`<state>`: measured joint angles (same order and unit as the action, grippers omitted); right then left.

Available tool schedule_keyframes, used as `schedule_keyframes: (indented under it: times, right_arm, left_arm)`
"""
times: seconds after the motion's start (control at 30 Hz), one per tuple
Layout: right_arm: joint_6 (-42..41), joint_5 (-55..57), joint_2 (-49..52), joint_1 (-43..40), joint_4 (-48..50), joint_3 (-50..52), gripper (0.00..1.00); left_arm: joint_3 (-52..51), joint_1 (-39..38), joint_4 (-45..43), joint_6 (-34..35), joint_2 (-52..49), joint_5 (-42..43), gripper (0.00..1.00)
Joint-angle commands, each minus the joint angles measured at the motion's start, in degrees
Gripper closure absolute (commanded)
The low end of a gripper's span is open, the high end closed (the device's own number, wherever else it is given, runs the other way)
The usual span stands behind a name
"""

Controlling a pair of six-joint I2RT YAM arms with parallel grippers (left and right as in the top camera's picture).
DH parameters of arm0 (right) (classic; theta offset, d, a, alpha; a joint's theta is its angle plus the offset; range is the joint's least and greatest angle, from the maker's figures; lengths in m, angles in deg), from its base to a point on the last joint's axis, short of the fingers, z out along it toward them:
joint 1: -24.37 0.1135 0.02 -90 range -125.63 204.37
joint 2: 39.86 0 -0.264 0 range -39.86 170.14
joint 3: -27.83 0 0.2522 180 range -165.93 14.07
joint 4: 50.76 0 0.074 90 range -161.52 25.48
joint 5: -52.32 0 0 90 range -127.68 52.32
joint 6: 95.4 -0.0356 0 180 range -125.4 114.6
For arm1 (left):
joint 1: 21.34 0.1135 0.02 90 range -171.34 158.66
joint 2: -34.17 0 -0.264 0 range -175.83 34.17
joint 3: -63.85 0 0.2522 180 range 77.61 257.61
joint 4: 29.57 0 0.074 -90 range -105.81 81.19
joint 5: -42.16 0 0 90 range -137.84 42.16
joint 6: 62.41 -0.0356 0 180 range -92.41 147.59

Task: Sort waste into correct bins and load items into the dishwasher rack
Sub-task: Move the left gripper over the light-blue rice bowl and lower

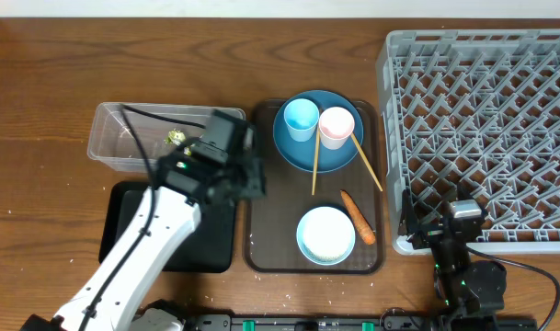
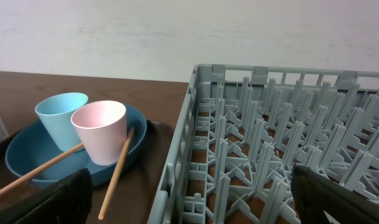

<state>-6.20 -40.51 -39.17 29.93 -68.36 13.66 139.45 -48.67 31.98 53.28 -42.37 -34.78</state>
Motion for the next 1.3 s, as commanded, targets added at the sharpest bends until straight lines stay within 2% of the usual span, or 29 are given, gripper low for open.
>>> schedule_keyframes:
  times: [0.0, 0.07, 0.23, 0.43, 0.7, 0.97, 1.0, 1.1, 1.27]
  right_arm:
    - [0.5, 0.0, -0.3, -0.3, -0.2, 0.1, 0.01]
    - [0.5, 0.0, -0.3, -0.3, -0.2, 0.1, 0.01]
    - [0.5, 0.0, -0.3, -0.3, -0.2, 0.1, 0.01]
    - [0.4, 0.0, -0.3, -0.3, -0.2, 0.1, 0.01]
    - [0.5, 0.0, -0.3, -0.3, -0.2, 0.1, 0.01]
    - [0.5, 0.0, -0.3, -0.3, -0.2, 0.1, 0.01]
    - [0.5, 0.0, -0.3, -0.3, -0.2, 0.1, 0.01]
    - [0.5, 0.0, -0.3, -0.3, -0.2, 0.1, 0.01]
    - [0.5, 0.0, -0.3, -0.3, -0.2, 0.1, 0.01]
  left_arm:
    - [0.0, -6.3, 0.3, 0.0, 0.6, 3.1, 0.51]
    - [0.0, -10.1, 0.1, 0.9, 0.5, 1.9, 0.51]
    - [-0.7, -19.4, 0.2, 5.3, -0.3, -7.3, 0.51]
    - [-3.6, -25.3, -0.1, 8.1, -2.4, -11.7, 0.51]
    - [-8.5, -26.4, -6.2, 8.9, -9.0, -12.5, 0.51]
    - [-8.6, -26.4, -12.2, 8.9, -16.4, -12.5, 0.51]
    - [-8.6, -26.4, -12.4, 8.9, -17.4, -12.7, 0.58]
    - [-8.6, -26.4, -11.7, 8.9, -18.9, -16.3, 0.68]
    - [-8.6, -25.7, -9.6, 8.9, -18.8, -23.9, 0.71]
